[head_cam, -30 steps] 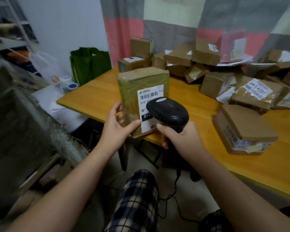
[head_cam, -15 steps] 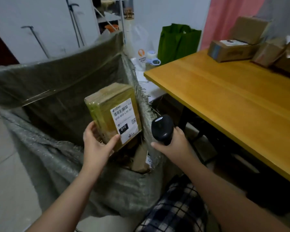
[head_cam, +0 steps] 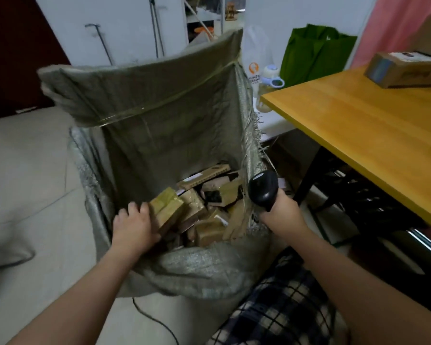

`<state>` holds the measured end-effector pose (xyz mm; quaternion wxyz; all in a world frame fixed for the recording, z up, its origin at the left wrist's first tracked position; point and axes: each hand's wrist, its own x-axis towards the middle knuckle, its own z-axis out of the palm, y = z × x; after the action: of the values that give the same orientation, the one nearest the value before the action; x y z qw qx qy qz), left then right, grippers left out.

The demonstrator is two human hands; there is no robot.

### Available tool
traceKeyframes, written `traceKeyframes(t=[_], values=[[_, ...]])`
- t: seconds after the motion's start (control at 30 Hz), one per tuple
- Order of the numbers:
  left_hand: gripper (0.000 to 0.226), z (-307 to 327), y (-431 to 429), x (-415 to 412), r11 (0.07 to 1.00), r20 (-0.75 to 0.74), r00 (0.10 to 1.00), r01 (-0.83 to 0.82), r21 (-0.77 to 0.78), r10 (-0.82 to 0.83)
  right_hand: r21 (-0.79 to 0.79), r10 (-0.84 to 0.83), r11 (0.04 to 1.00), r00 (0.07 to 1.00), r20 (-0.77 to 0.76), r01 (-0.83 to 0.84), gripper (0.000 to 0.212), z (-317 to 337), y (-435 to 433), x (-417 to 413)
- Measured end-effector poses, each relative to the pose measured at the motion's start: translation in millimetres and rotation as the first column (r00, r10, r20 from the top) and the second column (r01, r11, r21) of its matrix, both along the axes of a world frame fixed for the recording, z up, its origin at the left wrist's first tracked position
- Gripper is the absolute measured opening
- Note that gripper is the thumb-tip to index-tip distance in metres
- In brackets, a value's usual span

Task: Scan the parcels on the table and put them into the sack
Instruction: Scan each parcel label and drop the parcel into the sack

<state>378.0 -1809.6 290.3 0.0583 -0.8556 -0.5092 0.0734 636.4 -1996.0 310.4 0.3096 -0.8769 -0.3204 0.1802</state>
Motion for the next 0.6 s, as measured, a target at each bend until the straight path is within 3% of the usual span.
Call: traceKeyframes(t=[0.13, 0.27, 0.37, 0.5, 0.6], values=[[0.082, 8, -1, -7, 0.999, -0.039, 0.999, 0.016, -0.036, -0.017, 0.027, 0.065, 0.997, 0.997, 0.029, -0.066, 0.045, 5, 1, -19], [0.091, 7, -5, 13, 0.958, 0.004, 0.989, 0.141, -0.25, -0.145, 0.047, 0.075, 0.996, 0.997, 0.02, -0.076, 0.046, 1, -2, -27], [0.089, 2, -6, 21, 0.949, -0.031, 0.995, 0.078, -0.305, -0.092, 0.063, 0.036, 0.997, 0.999, -0.001, -0.036, 0.054, 2, -8, -24], [0.092, 8, -13, 43, 0.955, 0.082, 0.98, 0.198, -0.219, -0.184, 0.132, -0.007, 0.991, 0.998, -0.057, 0.015, 0.048, 3, -15, -21], [0.076, 22, -27, 70, 0.935, 0.196, 0.928, 0.341, -0.095, -0.318, 0.203, -0.013, 0.979, 0.998, -0.066, 0.026, 0.04, 8, -24, -20]])
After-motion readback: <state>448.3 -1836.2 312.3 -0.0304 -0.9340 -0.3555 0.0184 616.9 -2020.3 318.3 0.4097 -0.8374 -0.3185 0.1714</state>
